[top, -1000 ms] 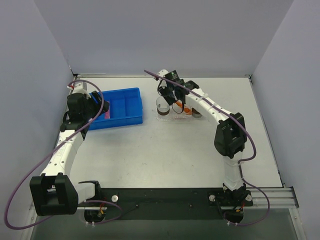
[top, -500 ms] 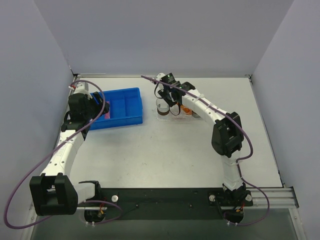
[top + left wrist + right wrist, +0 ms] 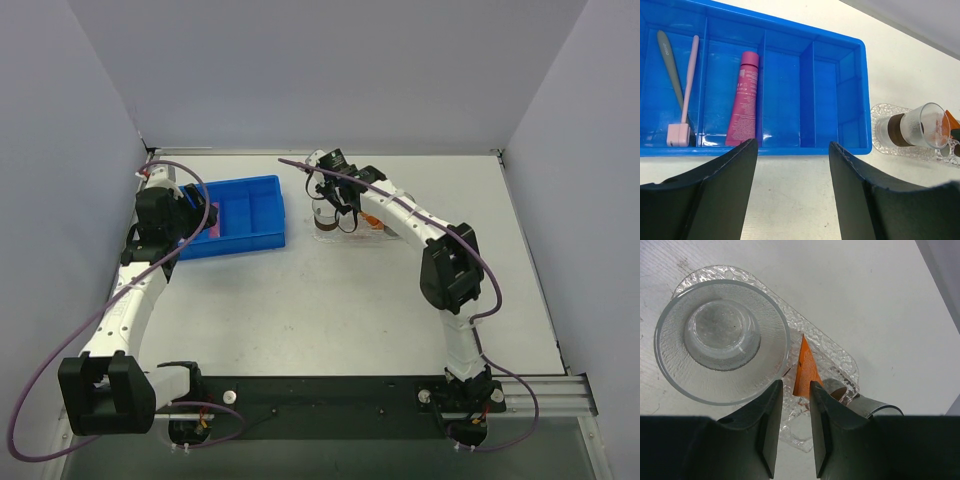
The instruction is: Prepare toiletry sets of a toothbrush and toothpaste on the tray
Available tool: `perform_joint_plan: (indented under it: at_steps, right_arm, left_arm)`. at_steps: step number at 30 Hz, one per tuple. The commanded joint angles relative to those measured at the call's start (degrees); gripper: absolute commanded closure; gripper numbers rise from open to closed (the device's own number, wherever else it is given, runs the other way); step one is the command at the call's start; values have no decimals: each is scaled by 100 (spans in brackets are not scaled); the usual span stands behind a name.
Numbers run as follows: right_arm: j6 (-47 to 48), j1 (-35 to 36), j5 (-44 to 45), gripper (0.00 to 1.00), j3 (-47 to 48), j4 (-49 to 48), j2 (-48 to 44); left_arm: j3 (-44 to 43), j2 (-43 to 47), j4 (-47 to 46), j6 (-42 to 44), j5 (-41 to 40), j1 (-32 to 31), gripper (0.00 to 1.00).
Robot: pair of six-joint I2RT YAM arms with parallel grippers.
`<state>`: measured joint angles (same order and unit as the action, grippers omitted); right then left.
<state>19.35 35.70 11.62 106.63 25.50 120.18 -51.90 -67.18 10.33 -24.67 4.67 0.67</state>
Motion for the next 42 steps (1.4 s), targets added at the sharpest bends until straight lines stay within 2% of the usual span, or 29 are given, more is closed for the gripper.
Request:
perform_joint_plan:
  at_steps: [1, 11, 14, 26, 42]
  right_arm:
    - [104, 33, 148, 76, 156, -9, 84]
    - [130, 24, 51, 76, 174, -133, 207]
    - [130, 16, 16, 77, 200, -141, 234]
    - [121, 7, -10, 100, 280, -150, 287]
    - [-212, -46, 174, 100, 244, -317, 58]
  left_arm:
    - [-224, 161, -22, 129, -80, -23, 31]
    - [-303, 152, 57, 190, -133, -23, 31]
    - [-312, 144, 75, 208, -150, -207, 31]
    - [-303, 179, 119, 252, -203, -216, 31]
    - [-233, 187, 40, 164, -124, -225, 31]
